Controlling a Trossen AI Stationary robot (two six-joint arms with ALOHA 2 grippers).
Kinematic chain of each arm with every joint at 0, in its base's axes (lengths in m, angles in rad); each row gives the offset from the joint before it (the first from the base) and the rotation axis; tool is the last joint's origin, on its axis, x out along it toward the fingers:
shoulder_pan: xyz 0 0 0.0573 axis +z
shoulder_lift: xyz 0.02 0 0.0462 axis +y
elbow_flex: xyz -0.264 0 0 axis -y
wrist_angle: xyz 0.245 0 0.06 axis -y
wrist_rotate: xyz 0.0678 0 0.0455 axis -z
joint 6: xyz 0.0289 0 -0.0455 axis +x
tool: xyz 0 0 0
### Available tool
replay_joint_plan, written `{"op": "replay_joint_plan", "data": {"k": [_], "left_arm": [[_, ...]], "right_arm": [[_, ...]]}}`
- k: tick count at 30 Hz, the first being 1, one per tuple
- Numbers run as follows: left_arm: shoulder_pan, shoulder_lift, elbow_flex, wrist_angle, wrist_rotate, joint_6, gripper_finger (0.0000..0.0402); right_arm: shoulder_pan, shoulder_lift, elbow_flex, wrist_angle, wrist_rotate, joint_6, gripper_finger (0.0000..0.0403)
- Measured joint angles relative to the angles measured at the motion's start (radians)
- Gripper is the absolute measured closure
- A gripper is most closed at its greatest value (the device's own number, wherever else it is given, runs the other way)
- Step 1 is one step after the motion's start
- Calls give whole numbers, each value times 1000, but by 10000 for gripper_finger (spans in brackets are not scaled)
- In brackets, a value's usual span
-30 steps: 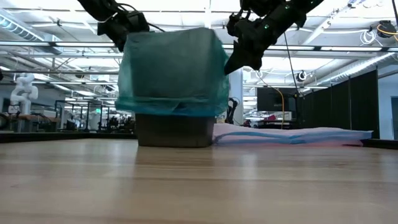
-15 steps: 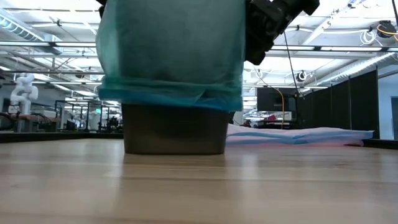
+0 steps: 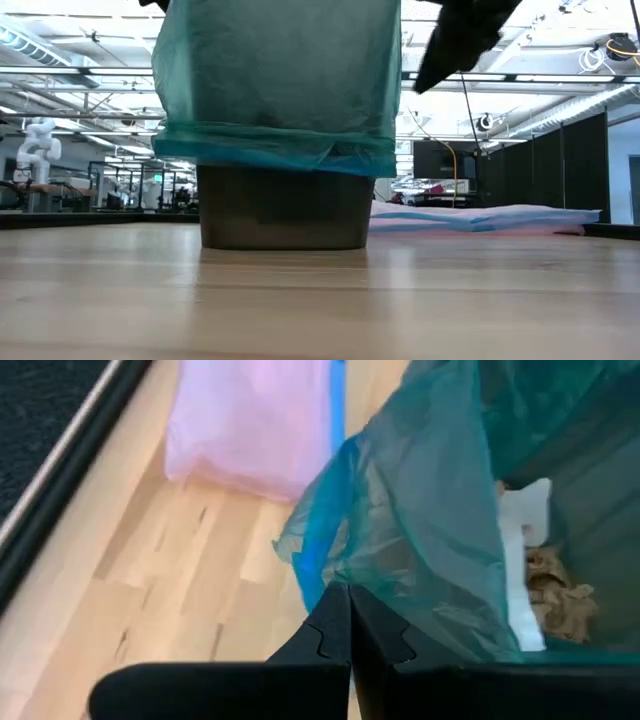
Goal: Place trash/remove bag and relplace
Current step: Close the trash bag
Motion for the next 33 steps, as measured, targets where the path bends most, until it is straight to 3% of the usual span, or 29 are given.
{"op": "replay_joint_plan", "data": {"k": [5, 10, 14, 18, 24, 33], "left_arm": [[-6, -12, 0, 14, -82, -34, 402], [-6, -12, 0, 27, -97, -48, 402], [-7, -12, 0, 70, -113, -59, 402], [-32, -12, 0, 97, -153, -78, 402], [-78, -8, 0, 121, -258, -78, 402], [-112, -6, 0, 118, -324, -78, 402]], "right_arm": [[194, -15, -123, 86, 141, 78, 403], [376, 25, -378, 597, 267, 95, 403], [443, 113, -431, 847, 427, 5, 403], [449, 226, -381, 932, 446, -179, 403], [423, 399, -224, 883, 477, -379, 397], [414, 645, 69, 658, 672, -561, 316]]}}
